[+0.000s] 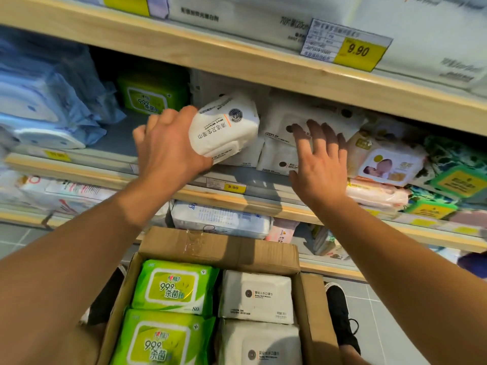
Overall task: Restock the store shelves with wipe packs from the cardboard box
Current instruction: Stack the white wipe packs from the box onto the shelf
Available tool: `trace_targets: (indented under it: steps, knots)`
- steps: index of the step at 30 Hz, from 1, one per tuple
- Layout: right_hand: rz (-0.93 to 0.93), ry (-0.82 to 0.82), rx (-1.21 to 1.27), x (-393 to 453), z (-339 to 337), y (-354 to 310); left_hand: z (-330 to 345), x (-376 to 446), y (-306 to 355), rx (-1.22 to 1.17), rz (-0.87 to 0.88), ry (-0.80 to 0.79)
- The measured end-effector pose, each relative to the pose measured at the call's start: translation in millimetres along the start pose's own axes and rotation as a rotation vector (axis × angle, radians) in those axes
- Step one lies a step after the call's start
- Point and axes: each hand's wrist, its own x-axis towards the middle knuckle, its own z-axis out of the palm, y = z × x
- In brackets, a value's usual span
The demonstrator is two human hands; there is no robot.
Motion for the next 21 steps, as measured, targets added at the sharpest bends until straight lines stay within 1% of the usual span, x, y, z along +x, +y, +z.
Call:
trace_targets:
  steps: [1,3,5,7,10,11,13,15,18,21]
  knots:
    - [-0.014,0.04,0.006,-6,3,0,-2,7,5,0.051,0.007,-0.002]
    - [0.003,0.045,0.012,-10,10,3,-4,24,17,0.155,0.012,-0.008]
    - [0.036,0.001,0.005,-9,12,6,-5,39,29,0.214,0.007,-0.049]
    - [0.087,-0.077,-0.001,-5,11,8,-2,55,38,0.208,0.021,-0.128]
    - [0.147,-0.185,0.014,3,13,9,11,81,41,0.28,0.109,-0.24]
    - [0.153,-0.196,0.026,6,14,9,15,89,41,0.307,0.109,-0.246]
    - [0.161,-0.195,0.046,10,19,10,27,97,44,0.312,0.092,-0.199]
    - [0.156,-0.188,0.057,14,26,14,42,98,50,0.285,0.126,-0.098]
    - [0.1,-0.139,-0.003,20,36,22,65,87,60,0.252,0.149,0.004]
    - [0.079,-0.161,-0.019,26,40,31,81,77,56,0.227,0.198,0.101]
